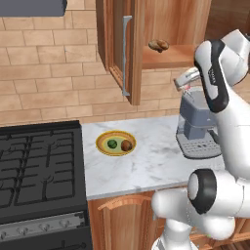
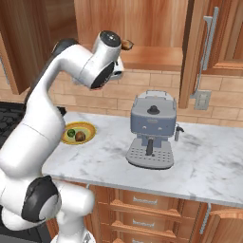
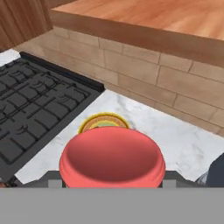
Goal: Pick the avocado and bread from the counter and place them on the plate. Then pick the jam from the cabinet and place it next to the plate. Lastly close the cabinet door.
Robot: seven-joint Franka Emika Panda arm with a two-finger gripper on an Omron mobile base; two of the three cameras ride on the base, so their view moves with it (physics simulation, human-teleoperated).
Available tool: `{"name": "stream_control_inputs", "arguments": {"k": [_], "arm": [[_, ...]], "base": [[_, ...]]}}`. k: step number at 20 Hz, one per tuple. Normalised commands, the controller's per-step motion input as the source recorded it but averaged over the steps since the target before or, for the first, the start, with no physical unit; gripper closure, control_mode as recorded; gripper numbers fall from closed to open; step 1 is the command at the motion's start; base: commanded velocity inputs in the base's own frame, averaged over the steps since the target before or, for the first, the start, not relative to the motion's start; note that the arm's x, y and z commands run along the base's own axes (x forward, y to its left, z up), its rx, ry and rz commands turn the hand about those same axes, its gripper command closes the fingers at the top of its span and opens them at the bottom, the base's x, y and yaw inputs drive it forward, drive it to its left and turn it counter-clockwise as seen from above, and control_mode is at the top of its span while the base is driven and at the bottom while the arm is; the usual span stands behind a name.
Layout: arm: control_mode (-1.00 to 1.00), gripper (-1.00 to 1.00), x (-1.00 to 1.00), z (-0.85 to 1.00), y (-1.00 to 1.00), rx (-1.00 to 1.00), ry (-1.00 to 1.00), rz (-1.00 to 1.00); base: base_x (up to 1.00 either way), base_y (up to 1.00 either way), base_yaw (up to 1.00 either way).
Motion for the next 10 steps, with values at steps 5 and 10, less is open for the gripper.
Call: {"name": "stream_control_inputs", "arguments": {"k": [5,10], "arm": [[-1.00,1.00,-0.71,-0.77,0.47,-0.18,-0.03,0.13],[-1.00,1.00,-0.06,-0.60,0.19,-0.12,0.00,0.00]], "base": [[0.00,0.00,0.00],[0.00,0.00,0.00]]}}
